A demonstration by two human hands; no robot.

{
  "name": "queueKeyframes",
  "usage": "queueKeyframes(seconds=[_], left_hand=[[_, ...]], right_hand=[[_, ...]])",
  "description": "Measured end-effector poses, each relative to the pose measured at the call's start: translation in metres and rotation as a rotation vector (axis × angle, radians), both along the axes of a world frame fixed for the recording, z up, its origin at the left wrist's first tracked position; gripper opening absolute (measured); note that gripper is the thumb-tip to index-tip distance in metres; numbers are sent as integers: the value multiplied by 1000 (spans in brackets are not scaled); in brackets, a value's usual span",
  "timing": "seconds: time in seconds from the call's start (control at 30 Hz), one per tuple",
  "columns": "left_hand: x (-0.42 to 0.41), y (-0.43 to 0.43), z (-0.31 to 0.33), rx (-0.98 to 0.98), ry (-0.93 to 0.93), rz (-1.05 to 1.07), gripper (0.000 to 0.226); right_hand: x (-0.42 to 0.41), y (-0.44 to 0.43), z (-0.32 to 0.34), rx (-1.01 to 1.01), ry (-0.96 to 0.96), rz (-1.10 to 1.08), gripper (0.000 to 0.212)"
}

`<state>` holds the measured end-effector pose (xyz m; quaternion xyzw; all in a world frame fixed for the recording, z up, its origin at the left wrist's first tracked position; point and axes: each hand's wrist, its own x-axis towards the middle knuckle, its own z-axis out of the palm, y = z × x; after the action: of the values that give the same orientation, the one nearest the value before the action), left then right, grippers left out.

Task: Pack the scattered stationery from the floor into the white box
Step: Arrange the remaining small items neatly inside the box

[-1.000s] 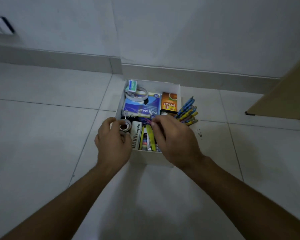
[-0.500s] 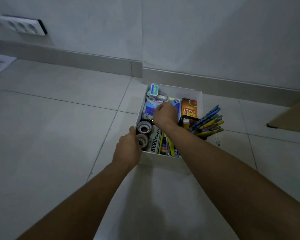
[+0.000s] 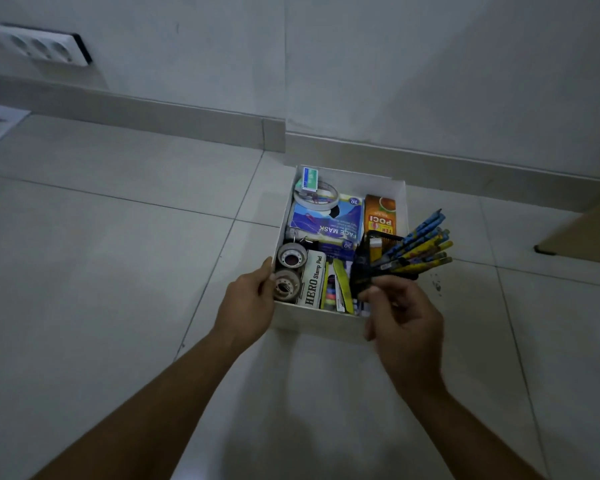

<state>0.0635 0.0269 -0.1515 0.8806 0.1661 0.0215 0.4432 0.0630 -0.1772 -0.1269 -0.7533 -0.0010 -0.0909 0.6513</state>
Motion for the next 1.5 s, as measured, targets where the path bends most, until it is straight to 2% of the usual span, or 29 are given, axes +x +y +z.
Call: queueKeyframes(seconds=[0.17,0.23,0.3,0.37,0.5,0.63,0.8,0.93,1.03,1.13,1.27,1.5], left_hand=[[-8,-13,2,-21,1,-55,39],[-9,-18,1,-35,-1,-63,39],[-9,-24,0,-62,5,-80,40],[-10,-31,-1,-97,7,-103,40],[-12,-54,-6,-230,49,-121,44],[-9,-84,-12,-299,92,-198,46],[6,-130,-7,-295,133,-376,60],[21,-167,-5,-237,152,-510,75],[38,-188,-9,-226,148,-528,75],[59,-201,-10,-242,142,-537,71],[84,-213,-11,-247,143,-575,74],[125,-240,-4,-228,141,-574,69]], right_hand=[[8,-50,-16,-228,-118,-247,16],[18,-62,-26,-279,-5,-277,33],[25,-69,-29,-259,257,-173,52],[25,-78,-29,-281,418,-23,59],[24,-109,-27,-298,445,2,56],[23,-140,-22,-140,499,-86,55],[19,-181,-23,44,498,-272,40],[23,-216,-30,76,458,-329,22],[25,-237,-36,-102,392,-247,47],[34,-252,-41,-153,376,-257,61],[52,-267,-48,-158,351,-282,63],[83,-281,-50,-118,284,-376,45]])
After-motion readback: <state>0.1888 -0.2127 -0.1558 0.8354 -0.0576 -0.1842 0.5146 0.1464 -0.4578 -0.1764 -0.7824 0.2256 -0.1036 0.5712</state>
